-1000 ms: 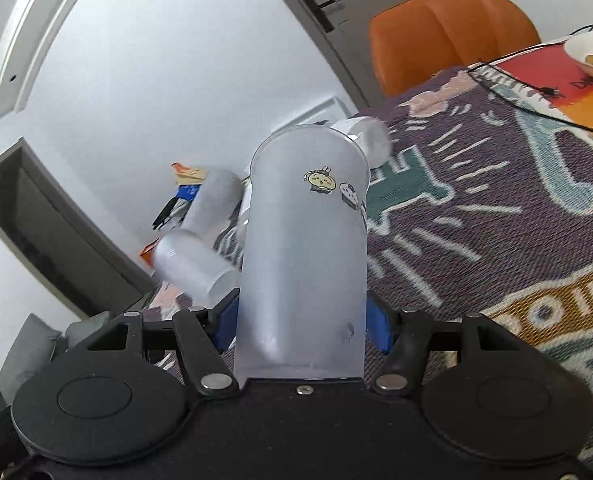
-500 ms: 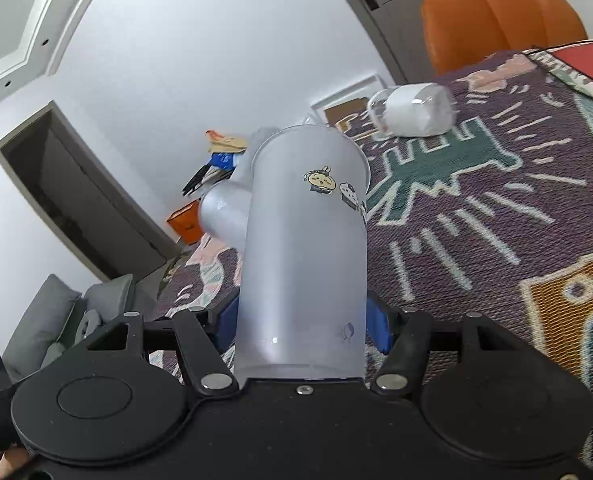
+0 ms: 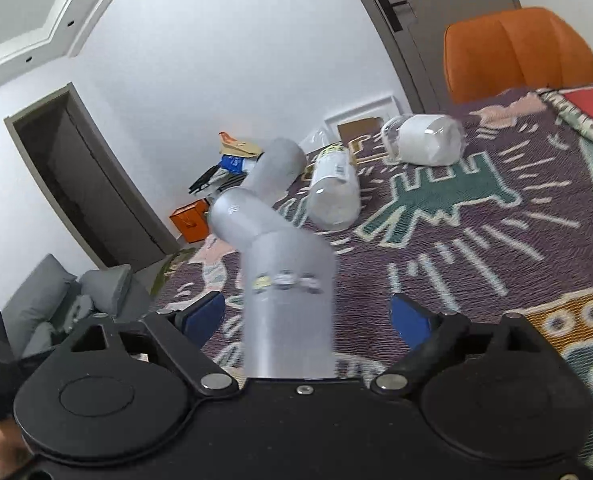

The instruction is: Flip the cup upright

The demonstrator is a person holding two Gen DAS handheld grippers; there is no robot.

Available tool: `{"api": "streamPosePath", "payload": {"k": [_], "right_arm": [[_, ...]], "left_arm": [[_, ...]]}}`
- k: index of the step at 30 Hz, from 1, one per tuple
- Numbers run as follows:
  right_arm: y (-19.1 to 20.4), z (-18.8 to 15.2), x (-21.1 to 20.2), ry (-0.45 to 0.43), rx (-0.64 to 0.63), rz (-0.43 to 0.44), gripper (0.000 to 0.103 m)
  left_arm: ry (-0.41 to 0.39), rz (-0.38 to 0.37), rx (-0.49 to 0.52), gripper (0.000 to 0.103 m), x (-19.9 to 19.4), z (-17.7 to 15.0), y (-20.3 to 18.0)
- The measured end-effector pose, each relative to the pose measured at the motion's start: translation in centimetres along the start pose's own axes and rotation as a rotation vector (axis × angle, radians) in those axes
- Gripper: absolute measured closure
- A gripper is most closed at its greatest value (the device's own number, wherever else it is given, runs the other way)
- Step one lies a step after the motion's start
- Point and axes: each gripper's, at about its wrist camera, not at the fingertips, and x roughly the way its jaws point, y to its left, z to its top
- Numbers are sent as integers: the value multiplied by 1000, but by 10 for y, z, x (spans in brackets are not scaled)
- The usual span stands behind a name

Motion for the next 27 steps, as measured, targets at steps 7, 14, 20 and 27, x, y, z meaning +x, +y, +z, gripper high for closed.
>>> {"api": "streamPosePath", "payload": {"k": [7,14,20,27], "right_arm": [[-22,-2,-4,5,13,-43,13],[-41,-3,-6,9,29,-63,13],[-58,-4,-8,14,58,-81,13],[-76,-5,-5,24,101,-96,13]], "left_arm": [[25,-36,28,6,16,3,-18],[58,-62,50,6,32,5,-32],[88,-86,29,6,49,18,-38],[119,-102,-1,6,72,33,-44]]}}
